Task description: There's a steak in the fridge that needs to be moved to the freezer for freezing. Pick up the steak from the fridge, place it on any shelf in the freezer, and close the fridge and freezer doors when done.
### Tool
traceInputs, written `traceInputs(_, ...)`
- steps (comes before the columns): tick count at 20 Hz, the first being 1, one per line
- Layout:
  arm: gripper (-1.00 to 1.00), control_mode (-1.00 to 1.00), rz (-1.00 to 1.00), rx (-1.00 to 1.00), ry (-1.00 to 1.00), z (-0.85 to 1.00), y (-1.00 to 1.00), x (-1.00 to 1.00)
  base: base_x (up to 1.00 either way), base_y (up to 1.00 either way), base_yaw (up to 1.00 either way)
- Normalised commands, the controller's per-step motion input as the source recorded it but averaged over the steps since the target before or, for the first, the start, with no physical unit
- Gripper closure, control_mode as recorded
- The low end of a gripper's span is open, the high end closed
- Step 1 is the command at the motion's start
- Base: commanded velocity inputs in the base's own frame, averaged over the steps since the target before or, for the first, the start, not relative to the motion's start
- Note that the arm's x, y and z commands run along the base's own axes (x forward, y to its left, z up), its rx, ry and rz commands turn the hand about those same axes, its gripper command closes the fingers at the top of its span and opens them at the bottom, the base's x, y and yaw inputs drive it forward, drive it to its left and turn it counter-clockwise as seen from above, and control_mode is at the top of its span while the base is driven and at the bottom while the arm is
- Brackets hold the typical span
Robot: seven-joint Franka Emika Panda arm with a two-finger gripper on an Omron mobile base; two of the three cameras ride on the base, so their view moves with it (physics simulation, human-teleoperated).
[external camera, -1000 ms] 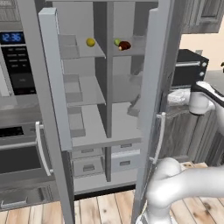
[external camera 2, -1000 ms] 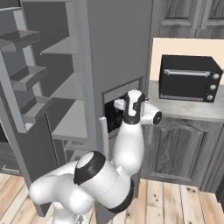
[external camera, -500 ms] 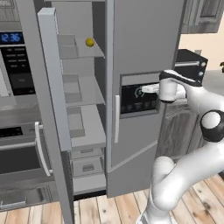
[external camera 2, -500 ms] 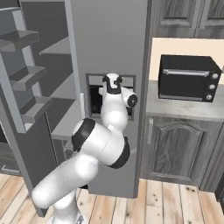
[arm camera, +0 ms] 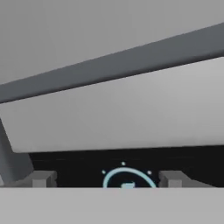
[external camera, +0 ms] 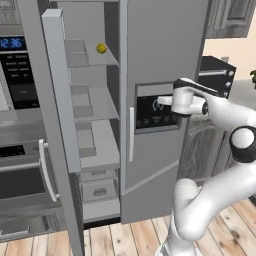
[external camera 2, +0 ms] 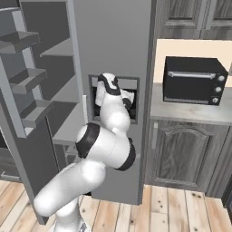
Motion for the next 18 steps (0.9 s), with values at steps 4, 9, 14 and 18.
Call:
traceInputs(4, -1.0, -1.0, -0.08, -0.01, 0.01, 0.88, -0.06, -0.84, 0.0, 0.0, 0.0)
traceInputs(9, -1.0, -1.0, -0.03, -0.02, 0.1, 1.0, -0.04, -0.84, 0.0, 0.0, 0.0)
traceInputs(14, -1.0, -1.0, -0.03, -0.06, 0.14, 1.0, -0.19, -0.34, 0.0, 0.0, 0.0)
traceInputs(18, -1.0, -1.0, -0.05, -0.05, 0.02, 1.0, -0.29, -0.27, 0.0, 0.0, 0.0)
